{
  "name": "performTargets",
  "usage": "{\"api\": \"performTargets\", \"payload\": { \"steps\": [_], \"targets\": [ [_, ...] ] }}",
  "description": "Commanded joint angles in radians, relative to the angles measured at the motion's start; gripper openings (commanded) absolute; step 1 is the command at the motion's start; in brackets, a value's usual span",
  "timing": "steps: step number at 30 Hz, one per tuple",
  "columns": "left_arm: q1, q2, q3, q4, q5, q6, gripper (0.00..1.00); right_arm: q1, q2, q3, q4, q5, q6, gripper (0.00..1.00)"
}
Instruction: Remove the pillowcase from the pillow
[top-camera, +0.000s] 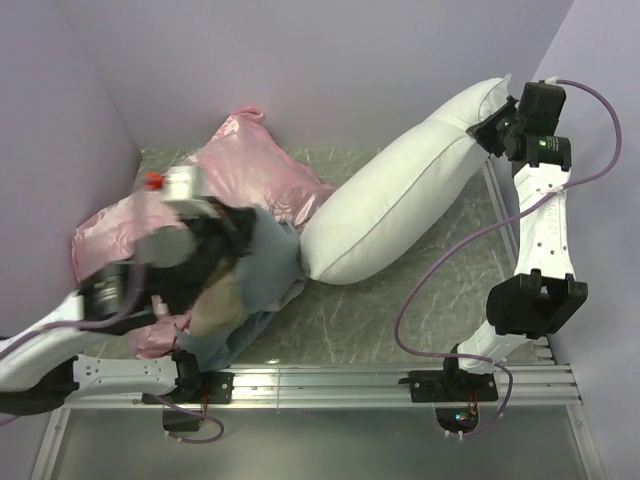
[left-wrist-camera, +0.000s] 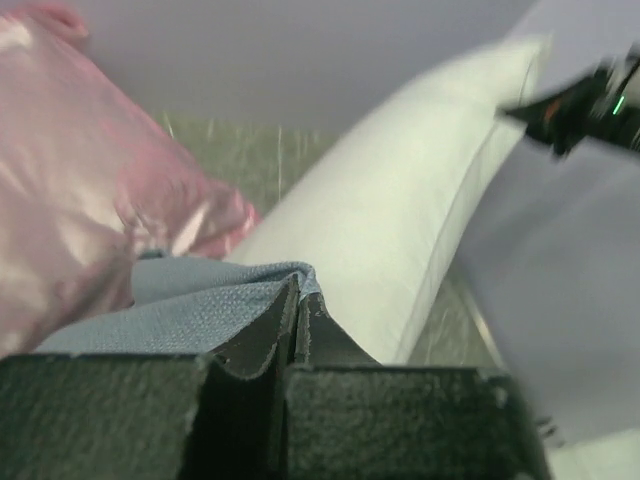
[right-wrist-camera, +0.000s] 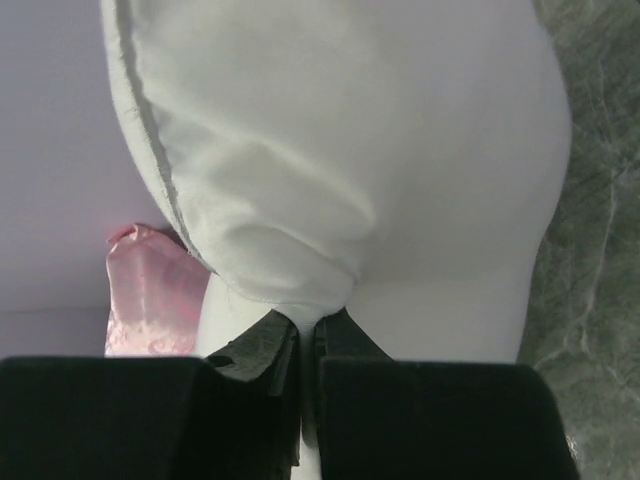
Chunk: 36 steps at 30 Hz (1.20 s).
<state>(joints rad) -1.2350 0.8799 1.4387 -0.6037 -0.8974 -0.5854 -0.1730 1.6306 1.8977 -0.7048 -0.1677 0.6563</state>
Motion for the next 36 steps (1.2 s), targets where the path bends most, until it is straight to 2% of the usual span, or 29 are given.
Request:
{"api": "performTargets", "payload": {
  "steps": [1,3,5,10,14,17,21,22,25,26,28,29,33,35,36],
  "targets": [
    [-0.006,0.091,-0.029,0.075,0.152,-0.079,0.01,-0.017,-0.048,0.044,0.16,-0.038,-0.006,0.0],
    [-0.001,0.132,-0.067,0.097,0.186,-0.097,0.01,-0.016,-0.04,0.049,0.139,-0.027,-0.003,0.1],
    [0.017,0.137,-0.136,0.128,0.227,-0.12,0.01,-0.016,-0.044,0.044,0.097,-0.007,0.003,0.29],
    [0.172,0.123,-0.323,0.206,0.423,-0.195,0.01,-0.016,-0.159,-0.101,0.1,0.022,0.023,0.61],
    [0.218,0.108,-0.544,0.263,0.485,-0.263,0.0,-0.014,-0.239,-0.186,0.11,0.021,0.016,0.7],
    [0.242,0.09,-0.692,0.327,0.522,-0.33,0.0,0.001,-0.3,-0.256,0.133,-0.018,0.025,0.71],
    [0.255,0.059,-0.813,0.361,0.537,-0.382,0.01,0.099,-0.388,-0.362,0.145,0.003,0.0,0.73],
    [0.256,0.056,-0.827,0.36,0.534,-0.396,0.01,0.124,-0.412,-0.435,0.168,0.016,-0.001,0.73],
    [0.261,0.036,-0.874,0.355,0.532,-0.41,0.16,0.231,-0.547,-0.62,0.237,0.057,0.008,0.75],
    [0.262,0.028,-0.879,0.357,0.534,-0.412,0.29,0.269,-0.573,-0.671,0.261,0.065,0.008,0.75],
    [0.262,0.019,-0.874,0.352,0.545,-0.403,0.43,0.303,-0.647,-0.802,0.303,0.082,0.016,0.75],
    [0.262,0.008,-0.865,0.343,0.545,-0.401,0.54,0.317,-0.672,-0.837,0.309,0.103,0.016,0.75],
    [0.262,-0.047,-0.796,0.279,0.528,-0.366,0.69,0.375,-0.79,-0.963,0.32,0.132,0.0,0.77],
    [0.262,-0.076,-0.738,0.228,0.519,-0.349,0.74,0.397,-0.836,-0.97,0.304,0.14,-0.012,0.79],
    [0.262,-0.082,-0.715,0.214,0.523,-0.32,0.8,0.402,-0.845,-0.96,0.276,0.146,-0.02,0.79]
  ]
}}
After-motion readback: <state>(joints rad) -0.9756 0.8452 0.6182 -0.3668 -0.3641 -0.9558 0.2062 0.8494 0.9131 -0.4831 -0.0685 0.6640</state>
